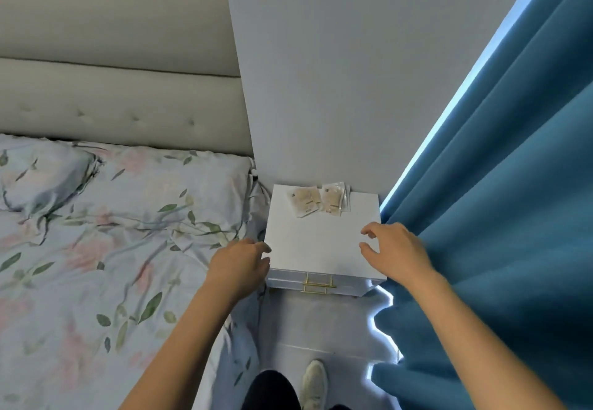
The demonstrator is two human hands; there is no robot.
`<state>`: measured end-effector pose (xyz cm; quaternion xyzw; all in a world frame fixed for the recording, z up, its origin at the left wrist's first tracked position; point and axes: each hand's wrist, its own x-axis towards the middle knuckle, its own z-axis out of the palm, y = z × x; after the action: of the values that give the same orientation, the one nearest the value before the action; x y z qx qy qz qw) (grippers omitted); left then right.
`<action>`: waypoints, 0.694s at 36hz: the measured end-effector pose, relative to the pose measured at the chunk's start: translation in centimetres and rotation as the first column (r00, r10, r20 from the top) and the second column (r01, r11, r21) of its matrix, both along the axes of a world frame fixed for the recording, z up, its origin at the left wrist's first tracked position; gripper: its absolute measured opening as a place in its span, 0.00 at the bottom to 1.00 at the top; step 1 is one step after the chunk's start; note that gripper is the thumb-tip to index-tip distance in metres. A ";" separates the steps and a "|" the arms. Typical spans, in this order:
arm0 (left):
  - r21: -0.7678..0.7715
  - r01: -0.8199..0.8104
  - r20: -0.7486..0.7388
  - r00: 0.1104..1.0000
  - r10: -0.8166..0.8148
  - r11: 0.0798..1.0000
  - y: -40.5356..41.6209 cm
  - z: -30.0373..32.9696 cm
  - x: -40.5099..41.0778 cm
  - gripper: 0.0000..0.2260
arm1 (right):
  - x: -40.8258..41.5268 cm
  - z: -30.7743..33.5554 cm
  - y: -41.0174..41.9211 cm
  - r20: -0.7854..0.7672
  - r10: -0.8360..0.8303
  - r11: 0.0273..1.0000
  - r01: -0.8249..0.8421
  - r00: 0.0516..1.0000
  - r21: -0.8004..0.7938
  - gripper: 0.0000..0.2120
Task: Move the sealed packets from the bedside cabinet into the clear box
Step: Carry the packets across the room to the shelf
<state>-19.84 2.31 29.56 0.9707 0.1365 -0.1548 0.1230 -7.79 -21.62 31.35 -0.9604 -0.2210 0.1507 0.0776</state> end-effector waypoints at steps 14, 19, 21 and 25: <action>-0.055 -0.009 0.009 1.000 0.009 0.998 7.7 -10.1 15.5 0.15 | 14.2 -12.7 9.1 -0.096 0.036 0.999 -0.034 0.995 0.016 0.18; -0.056 -0.018 -0.020 1.000 0.017 0.998 9.9 -15.2 18.5 0.15 | 16.2 -20.0 11.4 -0.145 -0.002 0.998 0.012 0.989 0.069 0.16; -0.091 -0.030 -0.026 0.999 0.028 0.995 10.3 -17.4 19.8 0.15 | 16.7 -23.1 12.4 -0.182 -0.021 0.996 0.036 0.983 0.081 0.16; -0.162 -0.069 -0.062 0.996 0.060 0.984 10.8 -21.8 20.6 0.15 | 18.1 -29.3 14.4 -0.178 0.069 0.997 -0.075 0.982 -0.024 0.19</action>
<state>0.77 13.12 7.75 0.9476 0.1581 -0.1889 0.2032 10.26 -7.25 2.01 -0.9357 -0.2455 0.2415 0.0769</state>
